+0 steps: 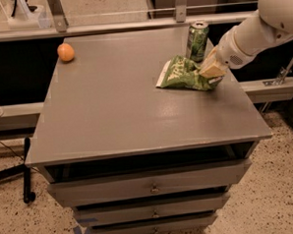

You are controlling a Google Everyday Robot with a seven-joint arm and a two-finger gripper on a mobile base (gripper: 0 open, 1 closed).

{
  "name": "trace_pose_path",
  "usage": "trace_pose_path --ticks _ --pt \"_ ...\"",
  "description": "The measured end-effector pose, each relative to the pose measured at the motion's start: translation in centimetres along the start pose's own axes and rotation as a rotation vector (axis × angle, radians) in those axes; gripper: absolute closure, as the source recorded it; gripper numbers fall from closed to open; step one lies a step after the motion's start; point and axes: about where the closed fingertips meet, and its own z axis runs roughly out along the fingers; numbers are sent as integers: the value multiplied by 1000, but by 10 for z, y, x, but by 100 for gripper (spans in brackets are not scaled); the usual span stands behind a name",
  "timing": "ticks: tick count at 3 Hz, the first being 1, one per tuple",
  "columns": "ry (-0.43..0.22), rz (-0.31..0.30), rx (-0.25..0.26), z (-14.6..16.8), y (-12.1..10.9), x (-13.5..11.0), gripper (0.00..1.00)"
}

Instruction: Move green jalapeno chip bag near green can

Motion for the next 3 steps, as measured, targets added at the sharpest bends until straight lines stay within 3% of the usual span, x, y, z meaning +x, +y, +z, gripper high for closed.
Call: trace_pose_path --ticks 1,3 --pt "-4 -25 -16 7 -7 -5 59" --pt "-2 -51 12 -5 -24 -9 13"
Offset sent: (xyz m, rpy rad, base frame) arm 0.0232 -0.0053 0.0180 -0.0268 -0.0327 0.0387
